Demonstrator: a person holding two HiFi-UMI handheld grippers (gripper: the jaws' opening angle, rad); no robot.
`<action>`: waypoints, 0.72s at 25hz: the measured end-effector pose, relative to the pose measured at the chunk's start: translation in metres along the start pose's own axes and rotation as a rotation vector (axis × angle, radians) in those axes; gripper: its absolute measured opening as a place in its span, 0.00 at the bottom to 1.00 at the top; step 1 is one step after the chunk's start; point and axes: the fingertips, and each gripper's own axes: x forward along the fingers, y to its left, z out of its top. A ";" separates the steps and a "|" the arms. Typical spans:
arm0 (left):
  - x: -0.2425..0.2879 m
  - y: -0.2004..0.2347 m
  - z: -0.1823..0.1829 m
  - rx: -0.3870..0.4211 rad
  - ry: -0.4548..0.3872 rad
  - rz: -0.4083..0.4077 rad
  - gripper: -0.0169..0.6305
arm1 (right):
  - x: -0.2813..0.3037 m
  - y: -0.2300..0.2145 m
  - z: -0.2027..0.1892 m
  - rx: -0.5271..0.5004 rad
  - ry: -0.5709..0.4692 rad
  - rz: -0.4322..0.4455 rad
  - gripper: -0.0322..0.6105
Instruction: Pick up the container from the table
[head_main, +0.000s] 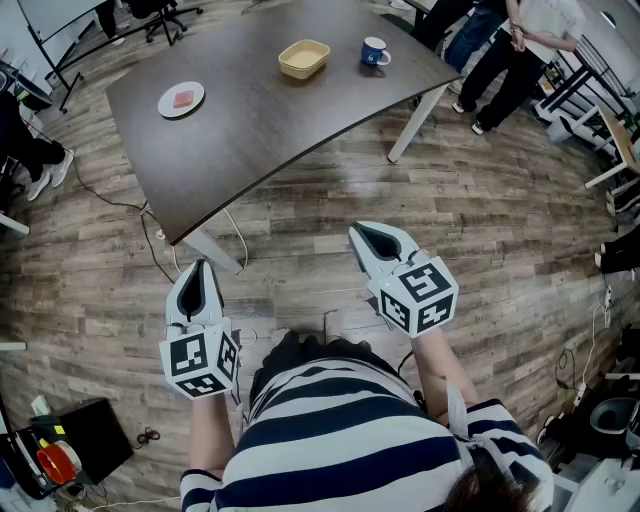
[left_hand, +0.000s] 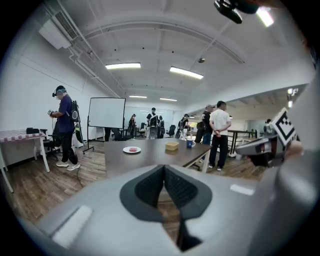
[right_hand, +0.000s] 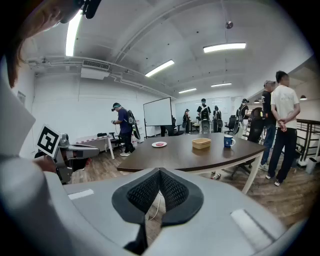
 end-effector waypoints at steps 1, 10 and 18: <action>0.001 -0.002 -0.001 -0.005 0.002 0.002 0.03 | 0.001 -0.004 -0.002 0.001 0.003 0.001 0.04; 0.031 -0.034 0.002 -0.016 0.029 0.014 0.03 | 0.015 -0.042 -0.006 -0.004 0.013 0.046 0.04; 0.063 -0.061 0.009 -0.025 0.035 0.044 0.03 | 0.026 -0.085 -0.014 -0.031 0.059 0.084 0.04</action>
